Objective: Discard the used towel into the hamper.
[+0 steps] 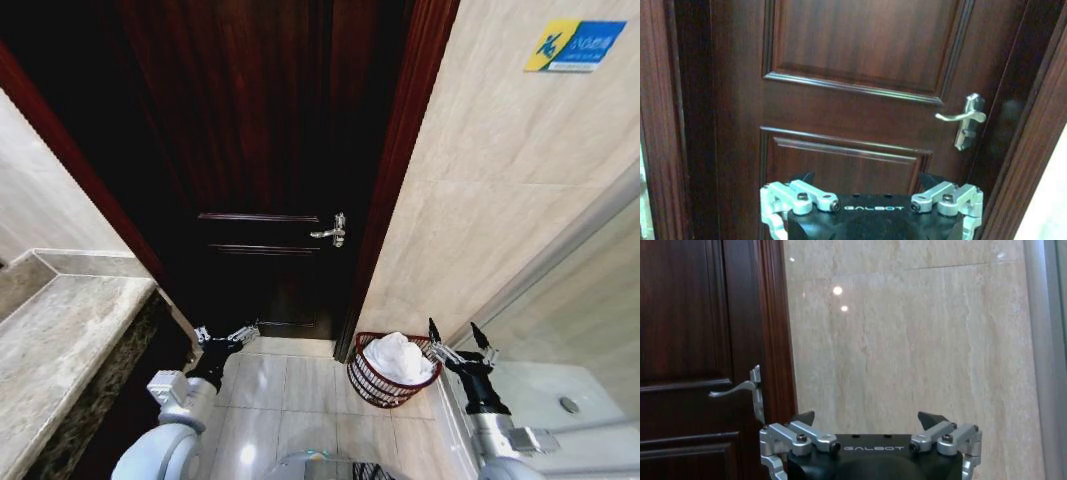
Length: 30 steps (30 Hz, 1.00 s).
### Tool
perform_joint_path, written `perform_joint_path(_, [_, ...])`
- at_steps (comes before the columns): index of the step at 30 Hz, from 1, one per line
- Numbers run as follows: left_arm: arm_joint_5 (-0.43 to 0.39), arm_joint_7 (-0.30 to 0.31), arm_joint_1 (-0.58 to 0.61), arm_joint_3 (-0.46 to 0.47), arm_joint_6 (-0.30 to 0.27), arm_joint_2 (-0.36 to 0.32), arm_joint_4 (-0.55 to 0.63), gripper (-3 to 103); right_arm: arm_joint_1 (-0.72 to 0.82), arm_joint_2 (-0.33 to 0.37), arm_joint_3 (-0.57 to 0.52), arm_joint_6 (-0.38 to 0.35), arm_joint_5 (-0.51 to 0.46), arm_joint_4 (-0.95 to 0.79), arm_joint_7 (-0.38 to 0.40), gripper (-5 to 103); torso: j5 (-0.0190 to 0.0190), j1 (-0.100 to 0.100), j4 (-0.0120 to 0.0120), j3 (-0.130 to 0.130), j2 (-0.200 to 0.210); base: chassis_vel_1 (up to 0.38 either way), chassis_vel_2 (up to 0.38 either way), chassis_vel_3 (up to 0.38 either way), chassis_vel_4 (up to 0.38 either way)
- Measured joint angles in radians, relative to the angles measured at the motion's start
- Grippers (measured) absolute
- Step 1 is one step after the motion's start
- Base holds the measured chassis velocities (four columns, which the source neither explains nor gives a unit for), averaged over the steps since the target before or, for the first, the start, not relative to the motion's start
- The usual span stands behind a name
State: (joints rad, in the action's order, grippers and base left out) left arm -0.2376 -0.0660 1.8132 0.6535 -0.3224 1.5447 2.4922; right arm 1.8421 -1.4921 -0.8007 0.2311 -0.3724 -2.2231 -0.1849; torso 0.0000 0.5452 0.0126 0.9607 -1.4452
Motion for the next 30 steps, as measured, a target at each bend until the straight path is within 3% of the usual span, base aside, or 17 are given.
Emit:
perform_joint_path(19, [0.000, 0.000, 0.000, 0.000, 0.000, 0.000, 0.000, 100, 0.000, 0.000, 0.000, 0.000, 0.000, 0.000, 0.000, 100, 0.0000, 0.052, 0.0000, 0.062, -0.113, 0.000, 0.000, 0.000, 0.000])
perform_joint_path(30, [0.000, 0.000, 0.000, 0.000, 0.000, 0.000, 0.000, 100, 0.000, 0.000, 0.000, 0.000, 0.000, 0.000, 0.000, 100, 0.0000, 0.052, 0.0000, 0.062, -0.114, 0.000, 0.000, 0.000, 0.000])
